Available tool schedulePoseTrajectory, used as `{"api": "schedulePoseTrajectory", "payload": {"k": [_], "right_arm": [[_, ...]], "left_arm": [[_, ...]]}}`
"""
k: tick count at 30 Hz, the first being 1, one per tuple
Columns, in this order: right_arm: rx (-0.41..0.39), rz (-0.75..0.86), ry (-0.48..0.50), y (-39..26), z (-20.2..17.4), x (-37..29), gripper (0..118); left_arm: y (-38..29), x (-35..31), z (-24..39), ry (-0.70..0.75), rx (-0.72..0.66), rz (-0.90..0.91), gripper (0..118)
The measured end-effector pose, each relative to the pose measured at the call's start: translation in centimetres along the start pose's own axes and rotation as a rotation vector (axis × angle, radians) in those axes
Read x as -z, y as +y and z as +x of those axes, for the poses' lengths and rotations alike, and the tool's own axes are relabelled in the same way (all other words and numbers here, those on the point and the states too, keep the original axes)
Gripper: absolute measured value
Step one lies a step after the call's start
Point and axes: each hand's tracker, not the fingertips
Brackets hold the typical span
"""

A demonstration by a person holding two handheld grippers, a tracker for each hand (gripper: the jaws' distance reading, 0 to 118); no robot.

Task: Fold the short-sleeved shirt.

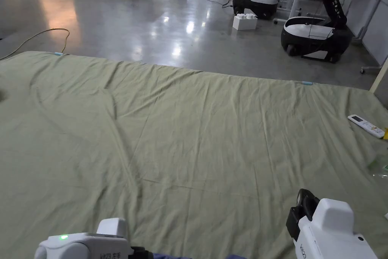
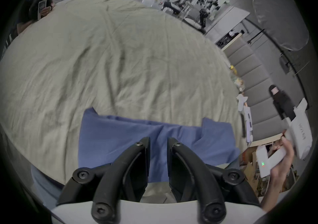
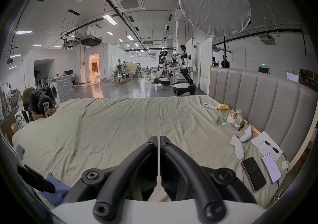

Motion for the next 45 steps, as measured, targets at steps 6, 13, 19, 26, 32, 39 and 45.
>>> {"api": "schedulePoseTrajectory", "payload": {"k": [6,13,19,26,32,39,45], "right_arm": [[-0.006,-0.014,-0.002,-0.5,0.2,0.0,3],[-0.01,-0.02,-0.016,-0.6,0.7,-0.1,3],[-0.01,-0.009,-0.025,-0.2,1.2,-0.4,3],[-0.014,0.004,-0.019,0.5,1.3,-0.4,3],[-0.002,0.01,0.0,0.8,0.5,-0.1,3],[-0.001,0.002,0.017,0.8,-0.3,0.1,3],[-0.011,-0.006,0.009,0.8,-0.3,0.0,3]], "left_arm": [[-2.3,3.4,1.9,-0.16,0.003,-0.078,15],[-3.6,6.9,4.0,-0.126,0.043,-0.078,15],[-3.3,5.9,3.0,-0.15,0.037,-0.078,24],[-0.9,-1.2,-4.1,-0.215,-0.016,0.045,70],[0.3,-2.4,-12.6,-0.153,-0.049,0.108,75],[-1.3,1.3,-15.7,-0.401,-0.273,0.022,75],[-2.3,3.0,-13.4,-0.561,-0.315,0.003,71]]}}
